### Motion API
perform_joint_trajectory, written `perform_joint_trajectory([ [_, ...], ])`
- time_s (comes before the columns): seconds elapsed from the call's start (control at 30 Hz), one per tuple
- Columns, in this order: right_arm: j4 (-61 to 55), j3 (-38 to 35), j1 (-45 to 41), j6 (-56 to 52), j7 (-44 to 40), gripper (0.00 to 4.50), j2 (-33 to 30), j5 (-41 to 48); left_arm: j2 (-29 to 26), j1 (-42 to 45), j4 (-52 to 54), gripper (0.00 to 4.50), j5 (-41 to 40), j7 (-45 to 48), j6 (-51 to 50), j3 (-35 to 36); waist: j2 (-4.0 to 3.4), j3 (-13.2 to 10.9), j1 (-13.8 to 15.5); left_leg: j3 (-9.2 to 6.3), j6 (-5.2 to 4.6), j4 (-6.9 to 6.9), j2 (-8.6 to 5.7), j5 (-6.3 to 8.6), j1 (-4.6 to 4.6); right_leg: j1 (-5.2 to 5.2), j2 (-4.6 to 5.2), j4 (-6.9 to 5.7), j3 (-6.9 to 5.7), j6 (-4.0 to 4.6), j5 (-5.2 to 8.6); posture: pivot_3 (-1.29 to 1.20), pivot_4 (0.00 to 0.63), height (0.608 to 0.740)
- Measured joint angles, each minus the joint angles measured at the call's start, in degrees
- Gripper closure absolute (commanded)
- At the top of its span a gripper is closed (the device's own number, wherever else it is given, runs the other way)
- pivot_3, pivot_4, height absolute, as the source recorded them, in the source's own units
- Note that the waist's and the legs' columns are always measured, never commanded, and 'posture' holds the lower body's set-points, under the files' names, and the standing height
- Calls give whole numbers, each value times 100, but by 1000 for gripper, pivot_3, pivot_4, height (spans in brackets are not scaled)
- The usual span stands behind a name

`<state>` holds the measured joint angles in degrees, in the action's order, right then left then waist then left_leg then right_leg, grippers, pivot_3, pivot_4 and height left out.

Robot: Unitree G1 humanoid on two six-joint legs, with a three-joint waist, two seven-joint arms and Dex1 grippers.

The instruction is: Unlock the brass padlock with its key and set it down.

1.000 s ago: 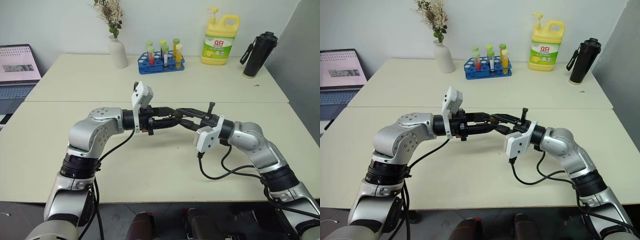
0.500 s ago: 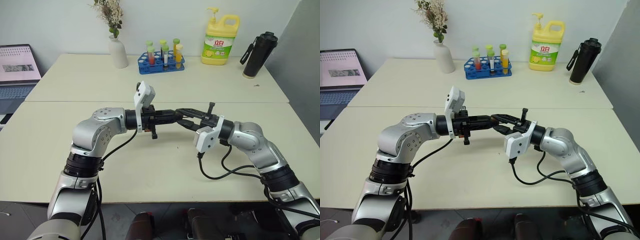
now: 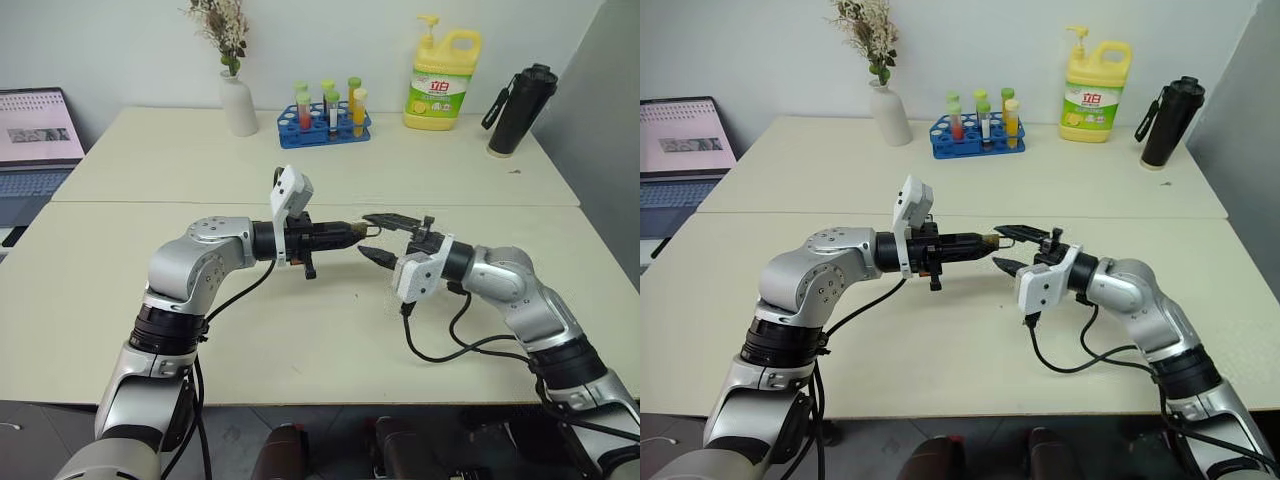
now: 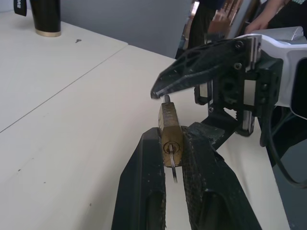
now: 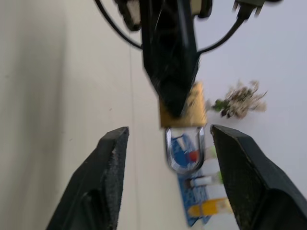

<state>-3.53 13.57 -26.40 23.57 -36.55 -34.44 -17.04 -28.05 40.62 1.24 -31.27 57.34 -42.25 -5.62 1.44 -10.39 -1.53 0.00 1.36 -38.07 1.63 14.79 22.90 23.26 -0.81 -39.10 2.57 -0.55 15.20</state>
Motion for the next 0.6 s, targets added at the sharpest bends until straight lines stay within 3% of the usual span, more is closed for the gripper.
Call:
perform_joint_trajectory([
  [0.13, -321, -200, 426, -310, -195, 1773, -266, 272, 0, -3, -77, 4343, 0, 73, 61, 7, 0, 0, -3, 2, 0, 0, -1, 0, -1, 0, 0, 0, 0, -1, 0, 0, 150, 740],
  [0.23, -882, -428, 818, -847, -600, 2335, -447, 1168, 9, 10, -123, 4343, -2, 126, 77, -2, 0, 0, -4, -4, 0, 1, 2, 0, -1, -1, -2, 0, -3, -1, 1, 0, 150, 740],
  [0.33, -1553, -499, 1032, -1441, -1088, 3483, -579, 2098, 0, 17, -154, 4343, -4, 273, 77, -20, 0, 0, -29, -3, -1, 1, 3, 0, -2, -1, -3, 0, -3, -2, 1, 0, 150, 740],
  [0.43, -1824, -499, 873, -1763, -1217, 4500, -554, 2350, 0, 53, -154, 4343, -8, 463, 78, -97, 0, 0, -35, -2, -1, 0, 2, 0, -5, -2, -7, 0, -5, -12, 7, 0, 150, 740],
  [0.6, -1729, -498, 506, -2015, -1226, 4500, -428, 2396, -30, 59, -158, 4343, -8, 588, 87, -96, 0, 0, -19, -1, -1, -1, 2, 0, -4, -2, -7, 1, -6, -13, 7, 0, 150, 740],
])
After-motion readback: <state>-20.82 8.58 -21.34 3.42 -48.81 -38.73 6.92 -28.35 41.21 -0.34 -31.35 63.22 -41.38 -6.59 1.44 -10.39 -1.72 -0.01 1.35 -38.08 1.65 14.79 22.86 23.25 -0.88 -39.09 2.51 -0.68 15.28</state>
